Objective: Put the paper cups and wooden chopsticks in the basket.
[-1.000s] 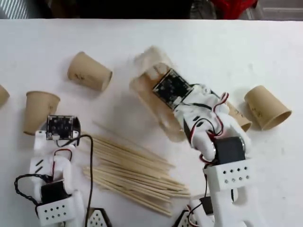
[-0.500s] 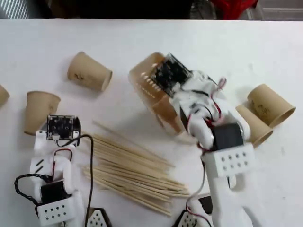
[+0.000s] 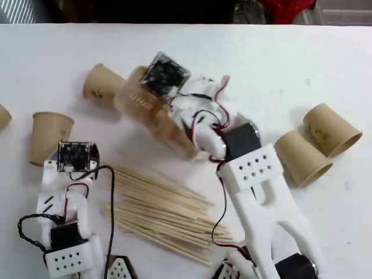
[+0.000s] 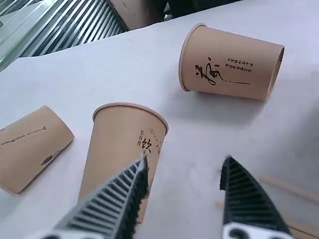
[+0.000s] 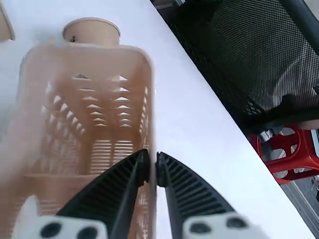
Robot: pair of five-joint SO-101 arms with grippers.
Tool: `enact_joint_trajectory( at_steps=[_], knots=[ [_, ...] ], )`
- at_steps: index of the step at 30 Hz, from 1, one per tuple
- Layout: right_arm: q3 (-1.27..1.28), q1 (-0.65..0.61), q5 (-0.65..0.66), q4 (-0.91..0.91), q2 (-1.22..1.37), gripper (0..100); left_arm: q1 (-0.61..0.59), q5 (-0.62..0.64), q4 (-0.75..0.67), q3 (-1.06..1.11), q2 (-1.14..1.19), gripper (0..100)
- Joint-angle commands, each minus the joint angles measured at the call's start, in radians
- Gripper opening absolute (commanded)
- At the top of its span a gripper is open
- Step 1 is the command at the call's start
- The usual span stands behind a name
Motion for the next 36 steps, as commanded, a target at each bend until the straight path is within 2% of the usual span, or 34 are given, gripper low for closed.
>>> enact_joint_trajectory(
  at_steps=[1, 7, 19, 22, 27, 36],
  knots=[
    [-0.086, -0.016, -0.008, -0.039, 0.004, 1.9, 0.007, 0.008, 0.003, 0.0, -0.008, 24],
    [-0.086, -0.005, -0.008, -0.042, 0.065, 2.5, 0.007, 0.008, 0.003, 0.0, -0.008, 24],
    [-0.089, 0.111, -0.009, -0.048, 0.199, 2.8, 0.007, 0.008, 0.005, 0.0, -0.008, 24],
    [-0.087, 0.131, -0.023, -0.048, 0.213, 8.3, 0.007, 0.008, 0.005, 0.0, -0.008, 24],
    [-0.094, 0.145, -0.15, -0.048, 0.206, 19.1, 0.007, 0.008, 0.005, 0.0, -0.008, 24],
    [-0.201, 0.142, -0.176, 0.015, 0.205, 19.3, 0.007, 0.008, 0.005, 0.0, -0.008, 24]
  ],
)
